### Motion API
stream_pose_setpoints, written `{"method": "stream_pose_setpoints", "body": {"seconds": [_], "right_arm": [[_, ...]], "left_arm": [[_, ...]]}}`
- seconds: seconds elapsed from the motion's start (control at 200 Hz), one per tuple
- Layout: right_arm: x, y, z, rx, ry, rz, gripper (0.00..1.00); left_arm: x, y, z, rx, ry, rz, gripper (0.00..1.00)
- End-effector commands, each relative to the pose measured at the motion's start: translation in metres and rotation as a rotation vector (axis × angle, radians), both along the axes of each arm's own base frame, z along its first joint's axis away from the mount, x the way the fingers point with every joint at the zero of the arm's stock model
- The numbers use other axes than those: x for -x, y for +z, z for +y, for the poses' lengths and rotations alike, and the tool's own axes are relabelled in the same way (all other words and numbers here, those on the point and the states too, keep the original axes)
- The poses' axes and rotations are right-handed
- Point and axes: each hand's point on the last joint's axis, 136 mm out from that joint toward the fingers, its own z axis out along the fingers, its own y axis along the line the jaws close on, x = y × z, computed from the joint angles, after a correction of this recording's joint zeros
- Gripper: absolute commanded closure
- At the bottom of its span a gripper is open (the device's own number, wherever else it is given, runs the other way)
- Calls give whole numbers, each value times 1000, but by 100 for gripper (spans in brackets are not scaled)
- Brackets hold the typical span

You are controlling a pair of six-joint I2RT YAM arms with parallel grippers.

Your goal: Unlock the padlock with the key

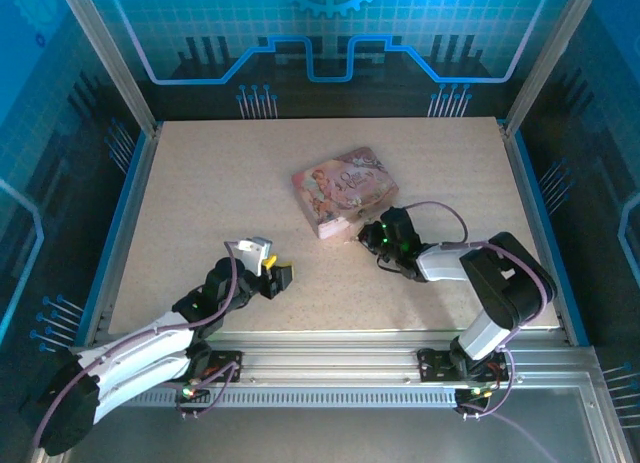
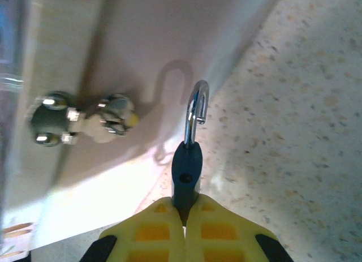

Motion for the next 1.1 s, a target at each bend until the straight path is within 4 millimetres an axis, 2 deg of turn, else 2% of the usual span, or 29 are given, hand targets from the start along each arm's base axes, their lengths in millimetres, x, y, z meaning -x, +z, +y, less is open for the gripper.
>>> {"method": "stream_pose_setpoints", "body": {"seconds": [0.0,0.31,0.515,0.675,0.76,0.815,0.84,0.85,1.095], "right_arm": [[-9,25,-1,-28,7,-107,100],[2,20,-6,14,34,-57,100],[15,39,-14,125,91,-24,100],[34,61,-7,257,214,7,100],[45,72,6,312,288,18,100],[53,76,16,335,334,27,100],[59,72,20,348,359,42,100],[58,78,26,343,368,30,100],[85,75,102,324,570,65,100]], "left_arm": [[1,-3,4,-16,2,-8,43],[1,1,3,-11,-4,-5,43],[0,13,5,-37,12,29,41],[-4,16,22,-86,117,95,34],[-6,19,33,-115,175,118,22],[-8,22,43,-141,222,131,11],[-8,24,46,-149,241,137,4],[-9,25,48,-154,249,140,2],[-19,36,94,-139,456,280,1]]}}
